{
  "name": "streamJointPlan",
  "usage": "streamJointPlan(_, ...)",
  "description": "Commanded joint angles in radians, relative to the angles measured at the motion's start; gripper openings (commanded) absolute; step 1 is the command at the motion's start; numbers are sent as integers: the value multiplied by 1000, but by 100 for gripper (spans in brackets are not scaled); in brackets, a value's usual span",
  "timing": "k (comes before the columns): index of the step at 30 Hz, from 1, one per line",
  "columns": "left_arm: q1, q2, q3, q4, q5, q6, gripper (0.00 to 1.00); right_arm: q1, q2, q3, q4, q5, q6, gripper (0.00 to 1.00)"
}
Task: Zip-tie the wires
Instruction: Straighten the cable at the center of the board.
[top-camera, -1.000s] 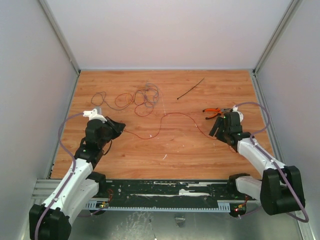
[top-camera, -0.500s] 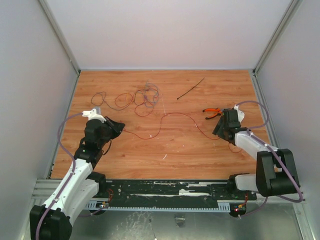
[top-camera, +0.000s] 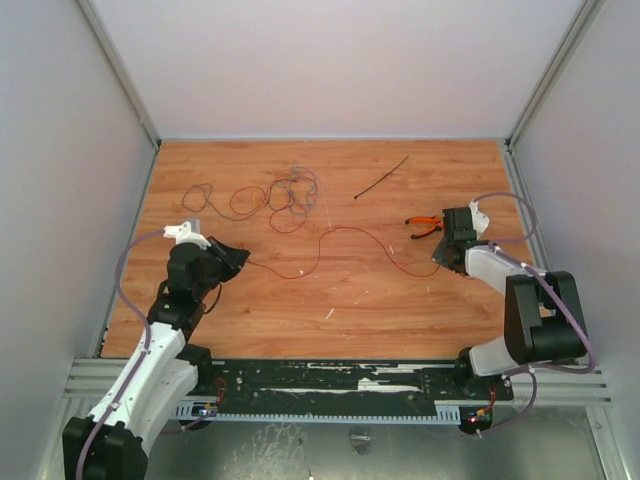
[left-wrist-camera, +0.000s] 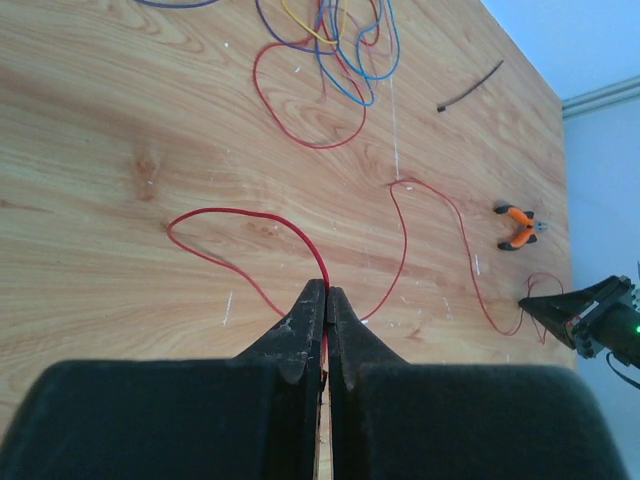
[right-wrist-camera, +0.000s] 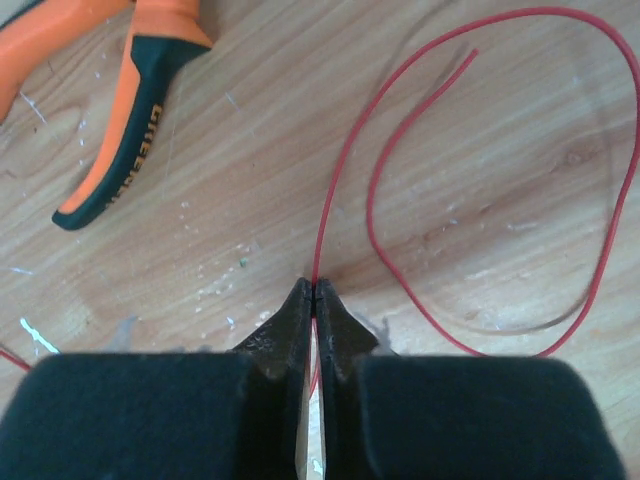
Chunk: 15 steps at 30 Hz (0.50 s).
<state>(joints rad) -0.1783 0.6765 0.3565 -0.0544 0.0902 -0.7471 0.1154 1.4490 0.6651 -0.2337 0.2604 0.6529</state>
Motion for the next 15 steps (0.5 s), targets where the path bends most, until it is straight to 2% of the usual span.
streamJointPlan(1,40,-34,-10,13,30,-4,0,-34,54,28,-74,50,-12,0)
streamJointPlan(5,57,-35,-2,-18,24,17,0,-118,41,87,-121,168,-95,0)
streamJointPlan(10,61,-24,-22,-8,24,7,0,-337,5,102,-82,125,-196,0)
streamJointPlan(15,67,4,-53,4,23,-4,0,-396,35,108,-49,102,-204,0)
